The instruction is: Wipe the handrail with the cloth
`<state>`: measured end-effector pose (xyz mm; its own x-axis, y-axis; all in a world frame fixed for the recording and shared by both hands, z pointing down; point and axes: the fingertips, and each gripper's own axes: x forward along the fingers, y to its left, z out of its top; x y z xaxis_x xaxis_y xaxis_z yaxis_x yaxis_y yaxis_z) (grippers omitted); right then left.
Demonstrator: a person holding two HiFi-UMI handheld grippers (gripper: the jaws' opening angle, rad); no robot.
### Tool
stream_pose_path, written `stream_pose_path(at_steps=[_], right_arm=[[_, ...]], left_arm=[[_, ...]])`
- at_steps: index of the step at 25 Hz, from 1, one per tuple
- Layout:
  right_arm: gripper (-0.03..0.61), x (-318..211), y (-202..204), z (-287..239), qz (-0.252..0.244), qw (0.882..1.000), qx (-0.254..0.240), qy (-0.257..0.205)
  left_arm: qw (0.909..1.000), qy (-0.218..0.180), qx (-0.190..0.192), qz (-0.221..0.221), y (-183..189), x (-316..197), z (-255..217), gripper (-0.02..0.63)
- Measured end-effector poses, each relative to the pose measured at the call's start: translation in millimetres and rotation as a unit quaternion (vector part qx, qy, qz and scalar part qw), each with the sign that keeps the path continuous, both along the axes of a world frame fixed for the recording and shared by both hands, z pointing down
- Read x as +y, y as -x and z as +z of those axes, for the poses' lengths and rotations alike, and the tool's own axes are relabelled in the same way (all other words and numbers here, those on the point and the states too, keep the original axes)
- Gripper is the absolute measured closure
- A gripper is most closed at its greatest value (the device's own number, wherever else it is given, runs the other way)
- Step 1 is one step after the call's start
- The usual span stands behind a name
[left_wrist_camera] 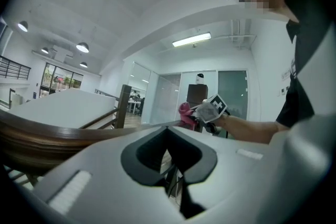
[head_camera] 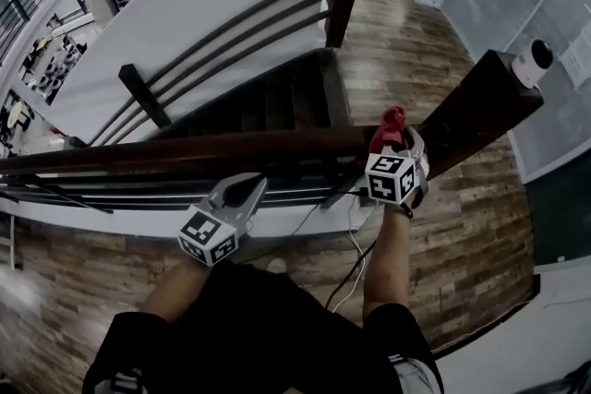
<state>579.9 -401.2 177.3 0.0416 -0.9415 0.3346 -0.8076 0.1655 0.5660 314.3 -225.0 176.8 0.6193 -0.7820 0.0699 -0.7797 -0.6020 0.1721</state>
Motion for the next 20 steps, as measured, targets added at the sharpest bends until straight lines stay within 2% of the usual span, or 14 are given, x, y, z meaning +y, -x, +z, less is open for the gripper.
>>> stream_pose_path(at_steps=[4, 8, 11, 14, 17, 20], right_arm=[[0.531, 16.6, 18.8, -19.6, -0.009, 0.998, -0.039, -0.052], [0.531, 54.3, 94.3, -50.6, -0.081, 0.988, -0.066, -0.109], [0.531, 76.6, 155.6, -67.3, -0.144, 0.973, -0.126, -0.127], [0.531, 97.0, 215.3, -76.9, -0.202, 0.951, -0.199, -0.124], [0.531, 123.6, 279.3, -85.4, -0.252, 0.934, -0.216, -0.13], [0.531, 150.2, 336.4, -85.8, -0.279, 0.925, -0.226, -0.126]], left_arm=[[0.9993, 0.001, -0.009, -0.037, 40.2, 18.7, -1.0, 0.615], [0.9971, -0.01, -0.002, -0.075, 90.2, 33.7, -7.6, 0.614], [0.9947, -0.024, 0.002, -0.1, 132.9, 42.8, -13.2, 0.615], [0.9901, -0.041, 0.017, -0.133, 185.6, 57.0, -18.6, 0.615], [0.9834, -0.056, 0.029, -0.17, 247.7, 78.4, -23.1, 0.615], [0.978, -0.063, 0.018, -0.198, 309.9, 101.0, -22.5, 0.615]])
